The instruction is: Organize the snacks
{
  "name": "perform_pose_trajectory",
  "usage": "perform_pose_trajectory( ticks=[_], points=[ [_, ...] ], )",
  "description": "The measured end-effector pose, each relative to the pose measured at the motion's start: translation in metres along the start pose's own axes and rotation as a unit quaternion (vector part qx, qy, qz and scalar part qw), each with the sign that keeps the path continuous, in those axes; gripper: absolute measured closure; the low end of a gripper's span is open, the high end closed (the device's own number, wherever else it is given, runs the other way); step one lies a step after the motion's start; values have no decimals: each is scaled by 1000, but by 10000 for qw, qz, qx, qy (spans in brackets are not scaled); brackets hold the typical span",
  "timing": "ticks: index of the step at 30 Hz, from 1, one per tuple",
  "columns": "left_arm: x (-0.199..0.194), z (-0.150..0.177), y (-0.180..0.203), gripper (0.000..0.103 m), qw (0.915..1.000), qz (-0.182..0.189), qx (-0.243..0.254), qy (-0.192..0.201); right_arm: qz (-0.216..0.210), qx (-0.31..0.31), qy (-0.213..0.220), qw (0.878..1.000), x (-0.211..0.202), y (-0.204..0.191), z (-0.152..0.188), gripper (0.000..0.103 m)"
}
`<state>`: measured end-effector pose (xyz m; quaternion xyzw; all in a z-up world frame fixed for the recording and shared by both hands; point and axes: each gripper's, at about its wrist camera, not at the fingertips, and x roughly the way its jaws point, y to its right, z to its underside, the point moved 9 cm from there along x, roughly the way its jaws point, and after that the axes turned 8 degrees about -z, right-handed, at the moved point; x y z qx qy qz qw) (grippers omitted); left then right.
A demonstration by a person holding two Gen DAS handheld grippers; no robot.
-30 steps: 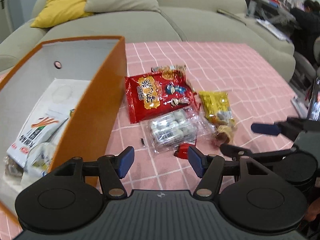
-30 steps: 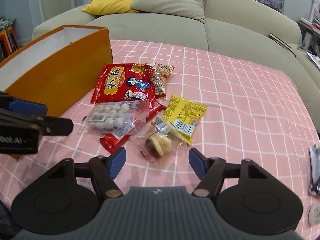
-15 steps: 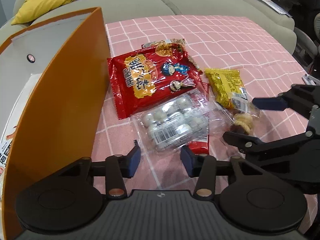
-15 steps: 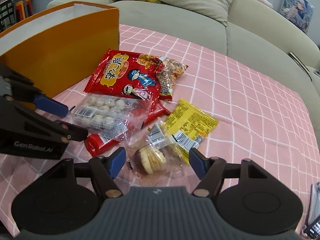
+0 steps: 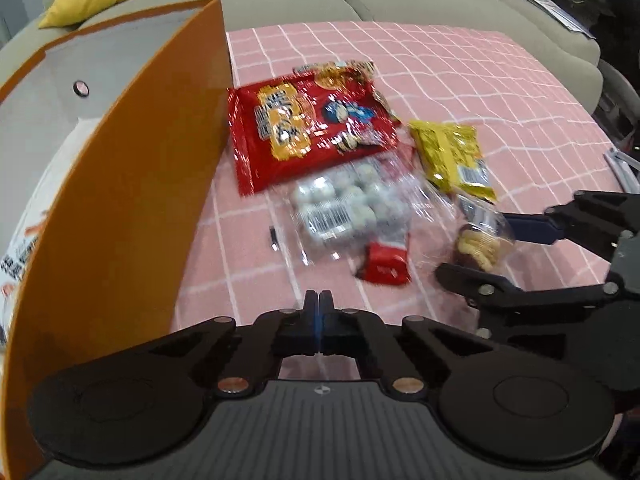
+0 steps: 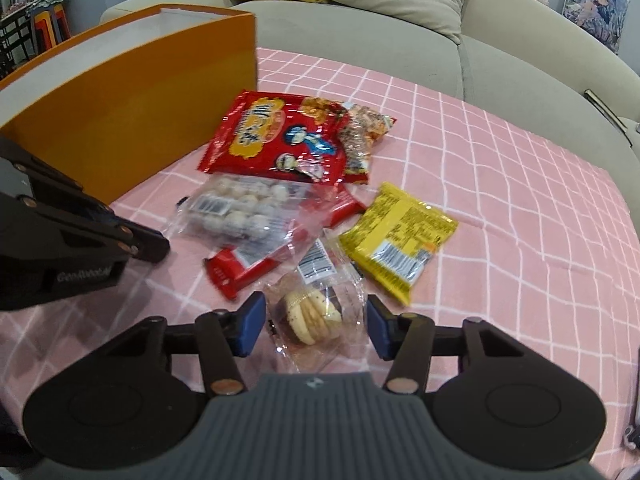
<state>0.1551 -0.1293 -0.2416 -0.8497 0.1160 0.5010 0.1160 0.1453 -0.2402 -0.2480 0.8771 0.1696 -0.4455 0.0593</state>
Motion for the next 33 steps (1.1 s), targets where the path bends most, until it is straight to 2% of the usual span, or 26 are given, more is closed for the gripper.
perform_pose_trajectory(
  ticks=[3, 5, 7, 8, 9, 10, 12, 14, 16, 19, 23, 26, 30, 33],
  points=[
    [-7, 0, 1, 103, 9997, -59, 200, 151, 99, 33, -29, 9999, -2, 0, 1, 52],
    [-10, -5, 3, 95, 9988, -68, 421, 239, 142, 160, -43, 9998, -4, 4, 0, 56],
    [-15, -13, 4, 72, 9967, -81, 684, 425, 134, 237, -52, 9996, -6, 10, 1, 56],
    [-17, -18, 5, 65, 9956, -59, 800, 494, 142, 234, -55, 9996, -7, 12, 1, 56],
    [-19, -23, 6, 50, 9942, -46, 922, 545, 140, 225, -66, 9996, -7, 14, 1, 56],
    [-19, -28, 7, 41, 9926, -29, 1057, 590, 130, 240, -77, 9996, -8, 17, 1, 56],
    [-18, -38, 12, 33, 9895, 2, 1307, 619, 97, 320, -89, 9994, -9, 22, 1, 56],
    [-14, -44, 16, 30, 9860, 8, 1564, 583, 106, 413, -138, 9990, -7, 28, 1, 56],
    [-6, -49, 21, 21, 9812, 57, 1876, 439, 77, 496, -166, 9986, -5, 31, 0, 56],
    [8, -50, 28, 21, 9713, -1, 2375, 154, 24, 518, -166, 9985, -4, 30, -1, 56],
    [17, -51, 35, 21, 9530, -76, 3028, 64, -57, 534, -158, 9984, -1, 28, -4, 56],
    [24, -52, 38, 15, 9457, 40, 3250, -54, -116, 589, -170, 9981, 2, 29, -4, 56],
    [30, -57, 42, 14, 9457, 281, 3230, -228, -164, 612, -173, 9978, 3, 30, -4, 56],
    [36, -60, 42, 13, 9560, 568, 2851, -402, -199, 620, -170, 9977, 3, 29, -4, 56]
  ],
)
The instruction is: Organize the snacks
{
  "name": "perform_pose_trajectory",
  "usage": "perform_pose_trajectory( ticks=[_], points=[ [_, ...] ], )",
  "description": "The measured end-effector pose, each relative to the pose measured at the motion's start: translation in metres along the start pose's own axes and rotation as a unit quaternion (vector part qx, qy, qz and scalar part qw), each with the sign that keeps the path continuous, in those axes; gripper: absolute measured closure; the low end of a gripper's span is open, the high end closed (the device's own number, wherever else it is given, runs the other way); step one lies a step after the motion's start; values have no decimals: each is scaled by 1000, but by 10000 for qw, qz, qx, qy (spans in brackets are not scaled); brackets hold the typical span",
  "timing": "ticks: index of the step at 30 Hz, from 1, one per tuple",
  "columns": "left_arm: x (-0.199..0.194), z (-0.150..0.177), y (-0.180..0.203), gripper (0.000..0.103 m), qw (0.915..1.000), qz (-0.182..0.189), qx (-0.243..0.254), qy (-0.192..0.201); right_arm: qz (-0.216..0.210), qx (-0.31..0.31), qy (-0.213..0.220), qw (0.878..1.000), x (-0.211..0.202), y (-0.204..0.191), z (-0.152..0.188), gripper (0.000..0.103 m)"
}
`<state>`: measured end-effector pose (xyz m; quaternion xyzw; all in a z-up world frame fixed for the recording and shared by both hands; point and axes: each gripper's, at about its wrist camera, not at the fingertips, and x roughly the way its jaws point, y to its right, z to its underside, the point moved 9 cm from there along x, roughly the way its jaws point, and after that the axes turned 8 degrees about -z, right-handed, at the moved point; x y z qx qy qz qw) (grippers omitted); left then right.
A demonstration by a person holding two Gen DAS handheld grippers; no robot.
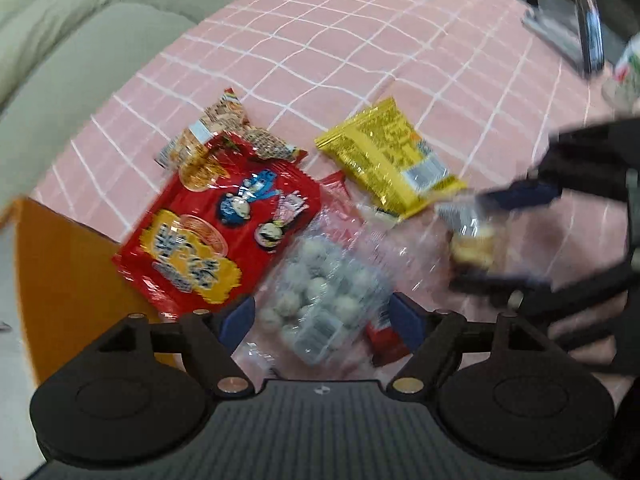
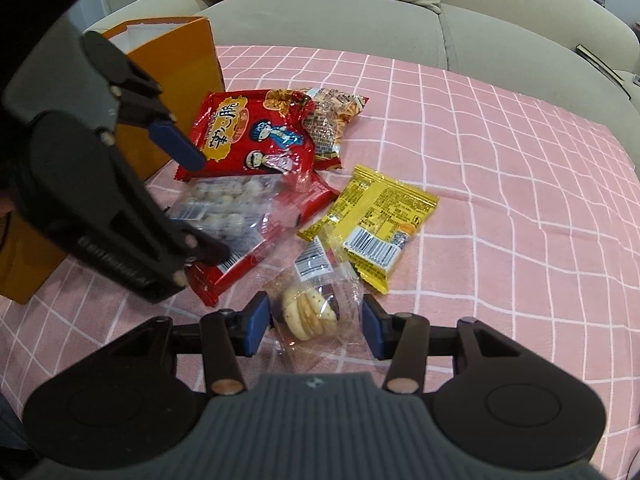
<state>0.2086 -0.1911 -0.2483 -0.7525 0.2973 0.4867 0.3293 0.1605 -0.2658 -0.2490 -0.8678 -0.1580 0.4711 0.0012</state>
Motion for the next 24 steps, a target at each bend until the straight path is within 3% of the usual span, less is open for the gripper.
perform_pose_trajectory(
  ticks=[2, 17, 18, 21, 24],
  points=[
    [3, -2, -1, 15, 9995, 83, -289, -23, -10, 1, 3, 10000, -1, 0, 1, 56],
    [-15, 14, 11, 34, 9959, -352, -814, -200, 10, -57, -3, 10000, -4, -6, 2, 56],
    [-17, 17, 11, 53, 9954, -360, -867, -198, 7, -62, -2, 10000, -5, -7, 3, 56],
    [-29, 19, 12, 86, 9942, -399, -986, -131, -13, -57, -10, 10000, -7, -9, 5, 57],
    [-31, 28, 9, 91, 9911, -357, -1235, -339, -55, -64, -49, 10000, -8, -13, 9, 57]
  ],
)
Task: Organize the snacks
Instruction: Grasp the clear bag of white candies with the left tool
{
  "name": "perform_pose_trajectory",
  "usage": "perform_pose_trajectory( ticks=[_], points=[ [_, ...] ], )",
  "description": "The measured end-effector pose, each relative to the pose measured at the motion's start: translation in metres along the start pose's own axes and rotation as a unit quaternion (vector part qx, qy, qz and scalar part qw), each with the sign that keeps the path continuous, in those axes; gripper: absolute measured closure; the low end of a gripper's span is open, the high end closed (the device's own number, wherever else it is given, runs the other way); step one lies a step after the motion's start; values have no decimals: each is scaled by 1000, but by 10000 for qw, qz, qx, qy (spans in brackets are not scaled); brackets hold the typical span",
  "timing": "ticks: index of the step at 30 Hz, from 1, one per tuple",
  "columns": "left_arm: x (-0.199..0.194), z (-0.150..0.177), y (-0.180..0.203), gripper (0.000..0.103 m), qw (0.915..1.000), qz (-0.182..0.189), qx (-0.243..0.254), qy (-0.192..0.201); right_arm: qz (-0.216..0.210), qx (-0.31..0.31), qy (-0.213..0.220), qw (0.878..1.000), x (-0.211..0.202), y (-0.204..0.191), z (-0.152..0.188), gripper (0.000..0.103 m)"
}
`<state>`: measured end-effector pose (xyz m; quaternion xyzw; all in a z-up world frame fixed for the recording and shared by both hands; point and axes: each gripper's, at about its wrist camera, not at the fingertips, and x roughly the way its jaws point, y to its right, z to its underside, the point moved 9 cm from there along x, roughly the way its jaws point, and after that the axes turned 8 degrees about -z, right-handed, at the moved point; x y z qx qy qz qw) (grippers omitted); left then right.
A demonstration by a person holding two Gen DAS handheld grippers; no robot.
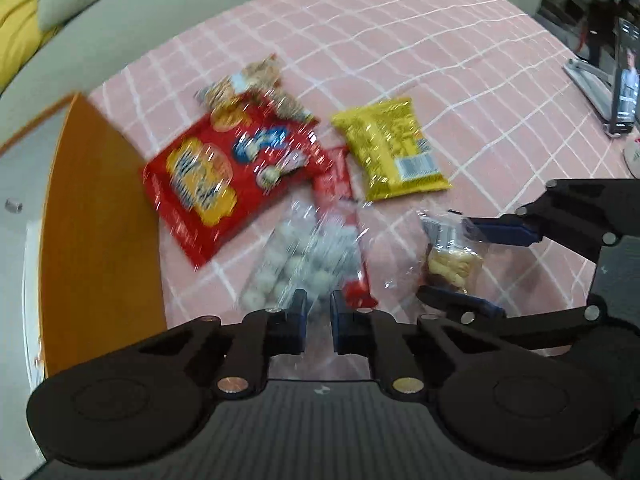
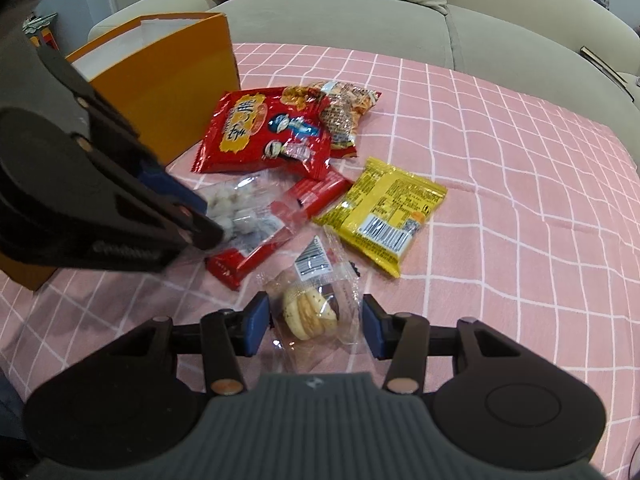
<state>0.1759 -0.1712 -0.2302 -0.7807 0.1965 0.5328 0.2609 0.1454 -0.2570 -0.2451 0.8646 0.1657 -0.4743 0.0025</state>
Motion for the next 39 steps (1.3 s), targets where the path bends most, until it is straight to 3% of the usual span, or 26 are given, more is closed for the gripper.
perform_pose_trajectory(
  ticks=[7, 11, 14, 16, 18, 22, 31, 39],
  points=[
    [6, 28, -11, 93, 9986, 108, -316, -409, -23, -6, -23, 10000, -7, -5, 9, 57],
    [5, 36, -12, 89, 9987, 187, -348, -334, -21, -27, -34, 10000, -8, -6, 11, 57],
    [1, 32, -9, 65, 9996, 161, -3, -227, -23, -103, -40, 9999, -9, -5, 9, 56],
    [-4, 24, -8, 39, 9995, 146, 260, -69, -35, -131, -61, 9999, -9, -4, 7, 56],
    [-6, 16, -8, 27, 9986, 101, 520, 27, -75, -139, -82, 9998, -10, -2, 5, 56],
    [-1, 1, -11, 20, 9962, 140, 856, -23, -207, -228, -95, 9995, -10, -2, -1, 56],
    [26, -12, -1, 16, 9856, 103, 1669, -239, -374, -444, -298, 9979, 0, -3, -3, 54],
    [45, -15, 6, 16, 9829, 343, 1754, -452, -434, -477, -352, 9973, 5, 1, -4, 54]
  ],
)
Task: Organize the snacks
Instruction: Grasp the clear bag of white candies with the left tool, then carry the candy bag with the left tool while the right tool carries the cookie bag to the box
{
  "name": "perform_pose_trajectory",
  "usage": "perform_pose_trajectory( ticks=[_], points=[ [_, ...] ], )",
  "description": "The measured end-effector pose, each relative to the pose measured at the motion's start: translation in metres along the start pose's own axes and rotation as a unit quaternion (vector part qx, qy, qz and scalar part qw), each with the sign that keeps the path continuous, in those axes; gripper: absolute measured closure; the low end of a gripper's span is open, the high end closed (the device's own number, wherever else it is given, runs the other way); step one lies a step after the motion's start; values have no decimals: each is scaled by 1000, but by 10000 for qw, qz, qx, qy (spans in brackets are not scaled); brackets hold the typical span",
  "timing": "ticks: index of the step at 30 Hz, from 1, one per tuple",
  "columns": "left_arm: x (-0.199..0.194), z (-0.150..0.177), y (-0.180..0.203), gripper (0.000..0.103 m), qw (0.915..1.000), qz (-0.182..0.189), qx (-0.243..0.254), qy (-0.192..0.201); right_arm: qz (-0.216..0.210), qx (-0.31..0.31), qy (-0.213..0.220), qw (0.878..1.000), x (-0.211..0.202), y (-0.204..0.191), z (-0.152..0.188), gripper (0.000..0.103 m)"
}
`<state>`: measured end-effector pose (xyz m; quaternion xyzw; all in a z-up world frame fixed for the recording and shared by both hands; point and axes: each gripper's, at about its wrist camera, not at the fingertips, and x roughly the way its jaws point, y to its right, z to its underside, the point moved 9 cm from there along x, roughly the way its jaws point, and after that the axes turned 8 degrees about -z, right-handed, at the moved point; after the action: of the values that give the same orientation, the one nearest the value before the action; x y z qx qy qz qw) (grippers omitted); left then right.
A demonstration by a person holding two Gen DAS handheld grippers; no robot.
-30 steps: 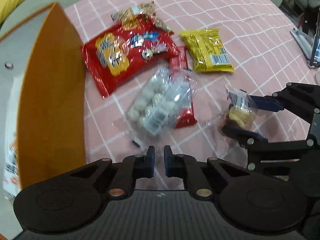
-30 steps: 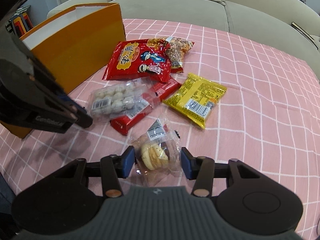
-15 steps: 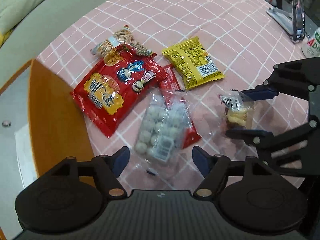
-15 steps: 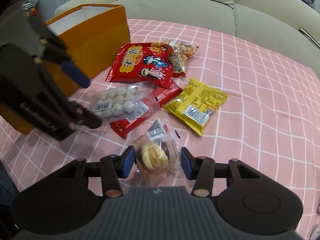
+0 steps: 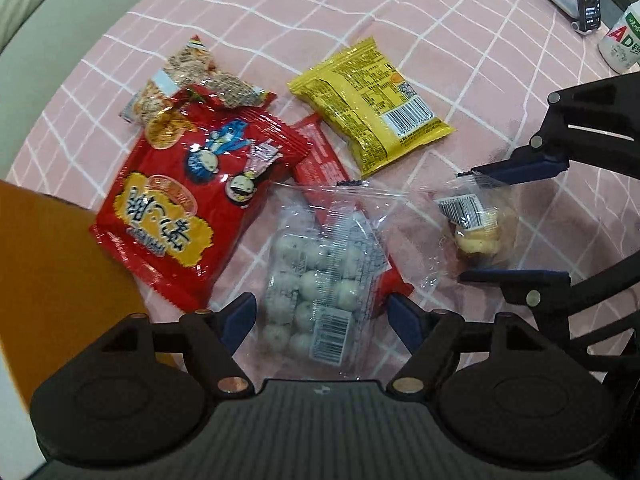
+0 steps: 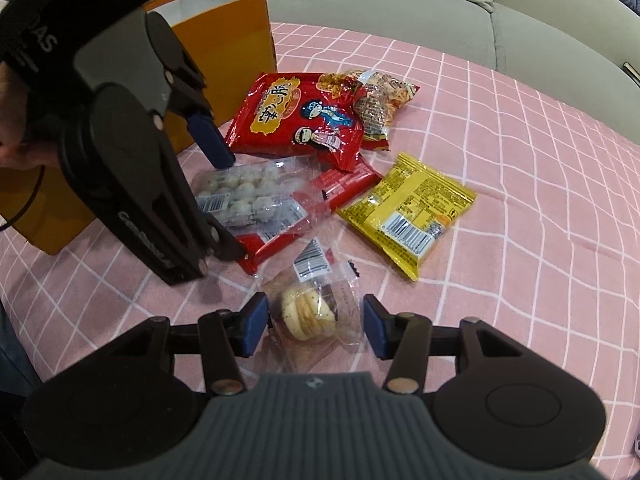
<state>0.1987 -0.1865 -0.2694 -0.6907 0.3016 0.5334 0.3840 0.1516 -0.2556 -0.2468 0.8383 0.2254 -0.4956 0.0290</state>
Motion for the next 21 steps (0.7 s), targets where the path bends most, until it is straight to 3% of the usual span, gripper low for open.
perform_pose_trajectory(
  ticks=[3, 7, 13, 21],
  points=[
    [3, -3, 1, 15, 9999, 87, -104, 48, -20, -6, -16, 10000, 1, 0, 0, 54],
    [-1, -2, 2, 35, 9990, 185, -350, 184, -43, -2, -53, 10000, 4, -1, 1, 56],
    [-8, 12, 8, 39, 9961, 55, -828, 310, -48, 81, -35, 9999, 3, -3, 1, 62],
    [-32, 39, 9, 40, 9803, 123, -1874, 619, -83, 299, 52, 9995, -8, -10, 7, 64]
  ],
)
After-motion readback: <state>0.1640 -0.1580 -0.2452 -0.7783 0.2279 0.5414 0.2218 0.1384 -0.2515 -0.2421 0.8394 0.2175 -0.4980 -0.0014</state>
